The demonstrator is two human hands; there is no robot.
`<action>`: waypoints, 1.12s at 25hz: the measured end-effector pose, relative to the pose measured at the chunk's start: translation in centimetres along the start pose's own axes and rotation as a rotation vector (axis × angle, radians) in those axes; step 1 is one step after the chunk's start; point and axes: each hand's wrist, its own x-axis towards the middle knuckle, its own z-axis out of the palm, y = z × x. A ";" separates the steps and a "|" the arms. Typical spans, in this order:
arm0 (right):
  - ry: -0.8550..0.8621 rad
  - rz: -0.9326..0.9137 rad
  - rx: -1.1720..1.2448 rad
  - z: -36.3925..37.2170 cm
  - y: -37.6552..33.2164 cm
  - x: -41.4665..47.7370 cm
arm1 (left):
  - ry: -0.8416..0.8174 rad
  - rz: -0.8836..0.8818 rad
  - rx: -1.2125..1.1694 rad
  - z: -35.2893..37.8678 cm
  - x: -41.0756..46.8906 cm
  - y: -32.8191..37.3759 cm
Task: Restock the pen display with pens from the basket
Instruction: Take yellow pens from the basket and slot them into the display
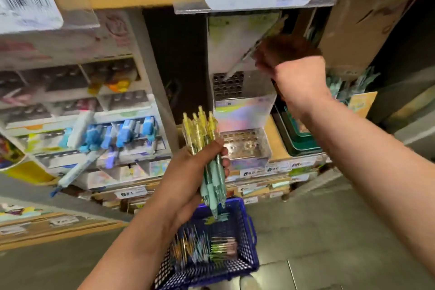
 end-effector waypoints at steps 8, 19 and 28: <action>-0.092 -0.376 -0.569 3.9 2.3 4.4 | -0.010 0.018 -0.028 -0.6 2.4 0.4; -0.158 -0.423 -0.852 4.8 4.1 4.2 | 0.023 0.018 0.066 -0.5 4.3 0.1; -0.278 -0.342 -0.943 5.3 3.0 4.2 | 0.024 0.017 0.045 -0.6 4.5 -0.2</action>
